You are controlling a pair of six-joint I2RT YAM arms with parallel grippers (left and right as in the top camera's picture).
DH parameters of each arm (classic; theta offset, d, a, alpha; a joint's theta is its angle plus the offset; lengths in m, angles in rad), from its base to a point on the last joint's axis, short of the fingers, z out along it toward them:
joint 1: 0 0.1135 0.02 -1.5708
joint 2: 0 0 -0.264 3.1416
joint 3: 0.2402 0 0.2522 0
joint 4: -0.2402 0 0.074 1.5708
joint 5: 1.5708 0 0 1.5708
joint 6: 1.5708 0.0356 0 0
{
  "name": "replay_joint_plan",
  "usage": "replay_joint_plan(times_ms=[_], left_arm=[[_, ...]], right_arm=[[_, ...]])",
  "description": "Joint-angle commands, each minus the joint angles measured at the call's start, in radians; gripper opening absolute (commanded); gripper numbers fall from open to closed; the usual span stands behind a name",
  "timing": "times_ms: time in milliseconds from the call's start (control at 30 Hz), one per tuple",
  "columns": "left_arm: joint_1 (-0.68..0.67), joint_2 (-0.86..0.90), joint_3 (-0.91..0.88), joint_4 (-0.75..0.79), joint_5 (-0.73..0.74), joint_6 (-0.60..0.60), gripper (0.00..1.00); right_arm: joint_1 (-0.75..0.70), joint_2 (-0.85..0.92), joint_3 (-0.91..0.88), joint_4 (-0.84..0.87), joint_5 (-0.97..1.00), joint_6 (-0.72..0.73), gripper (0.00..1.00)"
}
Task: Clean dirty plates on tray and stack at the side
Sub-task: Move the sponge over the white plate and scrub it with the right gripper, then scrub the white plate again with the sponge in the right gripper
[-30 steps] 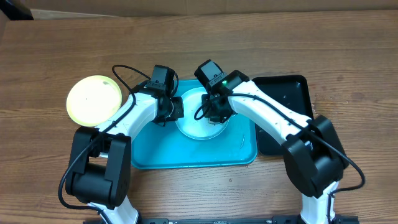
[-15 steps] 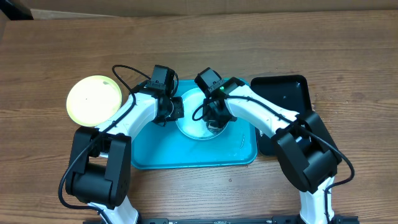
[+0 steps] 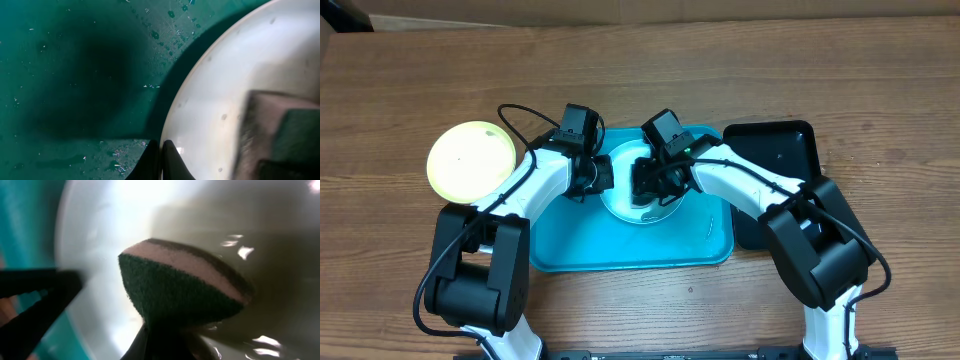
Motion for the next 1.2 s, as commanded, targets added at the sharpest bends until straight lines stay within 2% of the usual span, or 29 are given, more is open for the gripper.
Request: replay_joint_plan(times_ms=[0, 167, 300, 500, 633, 800, 933, 1067, 1167], left_arm=[[-0.006, -0.004, -0.018, 0.000, 0.021, -0.010, 0.04], [-0.005, -0.004, -0.018, 0.000, 0.020, -0.010, 0.04], [-0.005, -0.004, -0.018, -0.001, 0.021, -0.010, 0.04], [-0.005, -0.004, -0.018, 0.000, 0.021, -0.010, 0.04], [-0.005, -0.004, -0.018, 0.000, 0.021, -0.010, 0.04], [-0.005, -0.004, -0.018, 0.001, 0.021, -0.010, 0.04], [-0.005, -0.004, -0.018, 0.001, 0.021, -0.010, 0.04], [-0.005, -0.004, -0.018, 0.001, 0.021, -0.010, 0.04], [-0.005, -0.004, -0.018, 0.001, 0.021, -0.010, 0.04]], right_arm=[[-0.014, 0.021, 0.016, 0.034, -0.238, -0.083, 0.04], [-0.106, -0.016, 0.100, 0.023, -0.350, -0.108, 0.04], [-0.190, -0.087, 0.129, -0.038, -0.358, -0.113, 0.04], [-0.289, -0.186, 0.129, -0.208, -0.336, -0.266, 0.04], [-0.373, -0.237, 0.129, -0.363, -0.197, -0.326, 0.04], [-0.471, -0.244, 0.127, -0.554, 0.091, -0.340, 0.04], [-0.495, -0.244, 0.114, -0.626, 0.216, -0.348, 0.04], [-0.494, -0.244, 0.106, -0.611, 0.200, -0.361, 0.04], [-0.494, -0.244, 0.106, -0.562, 0.023, -0.362, 0.04]])
